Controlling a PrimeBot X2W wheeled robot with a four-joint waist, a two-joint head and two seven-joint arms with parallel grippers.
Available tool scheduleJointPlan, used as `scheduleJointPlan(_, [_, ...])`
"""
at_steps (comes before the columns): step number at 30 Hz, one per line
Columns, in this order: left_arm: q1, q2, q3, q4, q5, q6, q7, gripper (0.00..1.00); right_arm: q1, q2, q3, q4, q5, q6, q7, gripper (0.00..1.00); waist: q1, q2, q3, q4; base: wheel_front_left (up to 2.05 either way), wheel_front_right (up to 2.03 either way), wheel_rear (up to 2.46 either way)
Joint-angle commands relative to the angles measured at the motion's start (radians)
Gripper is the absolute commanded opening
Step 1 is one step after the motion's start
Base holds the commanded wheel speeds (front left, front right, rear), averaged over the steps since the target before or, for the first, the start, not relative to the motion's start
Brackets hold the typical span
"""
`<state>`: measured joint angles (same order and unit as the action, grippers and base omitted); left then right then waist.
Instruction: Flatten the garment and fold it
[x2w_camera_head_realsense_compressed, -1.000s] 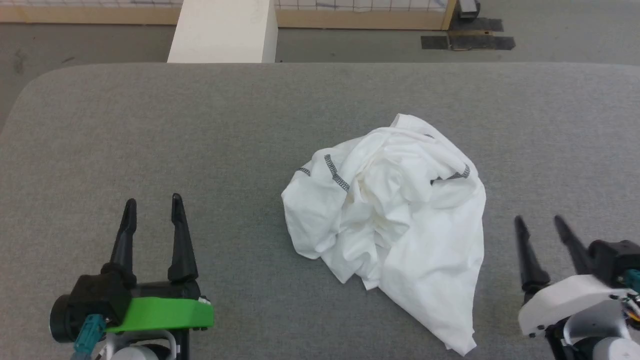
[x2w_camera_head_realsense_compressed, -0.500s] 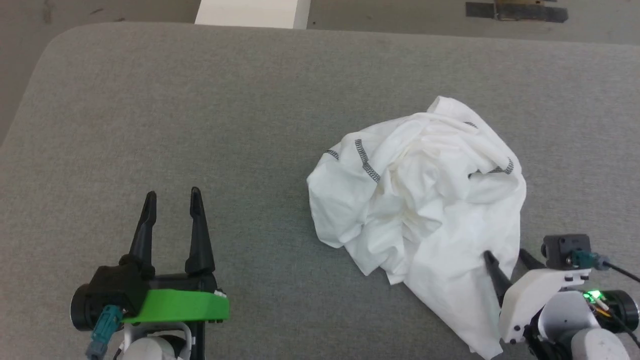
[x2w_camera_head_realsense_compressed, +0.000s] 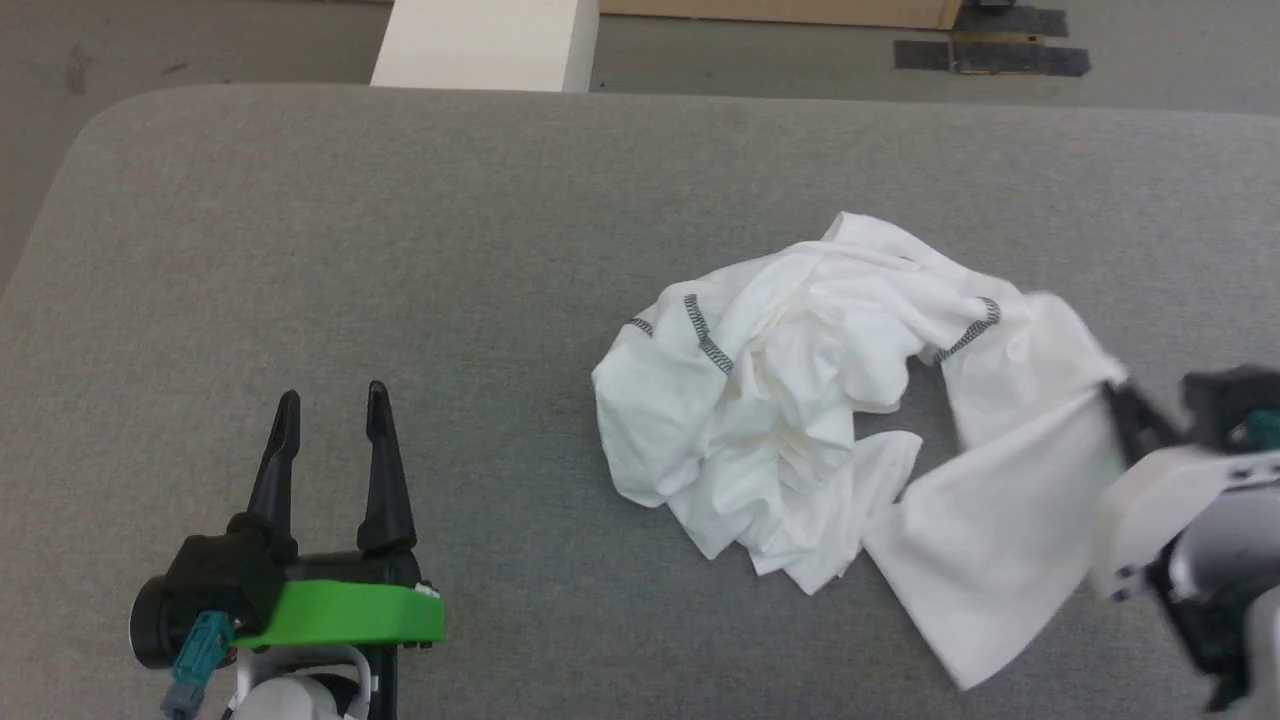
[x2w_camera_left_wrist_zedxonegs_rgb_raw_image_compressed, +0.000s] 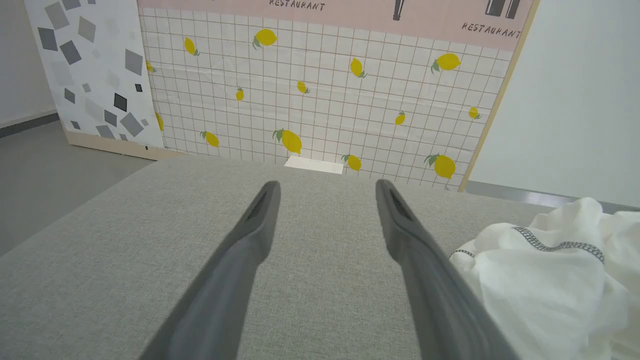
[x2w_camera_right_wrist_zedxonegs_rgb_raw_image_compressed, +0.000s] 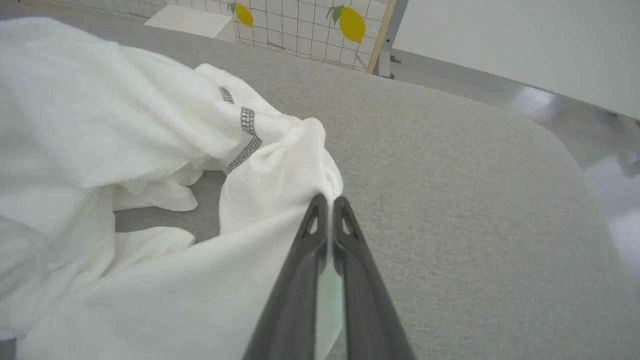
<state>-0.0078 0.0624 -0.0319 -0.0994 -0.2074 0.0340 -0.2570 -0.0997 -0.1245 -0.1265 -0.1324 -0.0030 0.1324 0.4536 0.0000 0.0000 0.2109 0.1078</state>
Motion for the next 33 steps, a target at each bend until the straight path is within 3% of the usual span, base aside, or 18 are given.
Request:
scheduleJointPlan(1, [0.004, -0.006, 0.007, 0.004, 0.011, -0.01, -0.005, 1.0, -0.034, -0.051, -0.003, -0.019, -0.009, -0.002, 0.015, 0.0, 0.0, 0.0, -0.015, -0.023, 0.0, 0.0, 0.0])
scheduleJointPlan(7, [0.003, -0.008, 0.01, 0.0, 0.023, -0.019, -0.005, 1.0, -0.129, -0.242, -0.022, -0.038, 0.004, -0.002, 0.092, 0.0, 0.0, 0.0, 0.011, -0.037, 0.0, 0.0, 0.0])
scheduleJointPlan(14, [-0.031, -0.01, 0.01, 0.007, 0.033, -0.038, -0.005, 1.0, -0.229, -0.451, -0.084, 0.087, -0.02, -0.002, 0.072, 0.0, 0.0, 0.0, 0.089, -0.017, 0.0, 0.0, 0.0])
scheduleJointPlan(18, [-0.055, -0.01, 0.004, 0.015, 0.036, -0.045, -0.005, 1.0, -0.273, -0.498, -0.12, 0.189, -0.066, -0.002, 0.026, 0.0, 0.0, 0.0, 0.134, 0.002, 0.0, 0.0, 0.0])
scheduleJointPlan(23, [-0.086, -0.011, -0.008, 0.026, 0.036, -0.05, -0.005, 1.0, -0.29, -0.482, -0.14, 0.317, -0.087, -0.002, -0.009, 0.0, 0.0, 0.0, 0.171, 0.026, 0.0, 0.0, 0.0])
scheduleJointPlan(25, [-0.095, -0.011, -0.013, 0.029, 0.036, -0.049, -0.005, 1.0, -0.297, -0.463, -0.14, 0.352, -0.098, -0.002, -0.034, 0.5, 0.0, 0.0, 0.18, 0.032, 0.0, 0.0, 0.0])
scheduleJointPlan(26, [-0.099, -0.011, -0.015, 0.032, 0.036, -0.048, -0.005, 1.0, -0.305, -0.451, -0.143, 0.368, -0.103, -0.002, -0.05, 1.0, 0.0, 0.0, 0.183, 0.033, 0.0, 0.0, 0.0])
scheduleJointPlan(33, [-0.107, -0.012, -0.016, 0.048, 0.04, -0.043, -0.005, 1.0, -0.365, -0.372, -0.13, 0.377, -0.108, -0.002, -0.179, 1.0, 0.0, 0.0, 0.152, 0.008, 0.0, 0.0, 0.0])
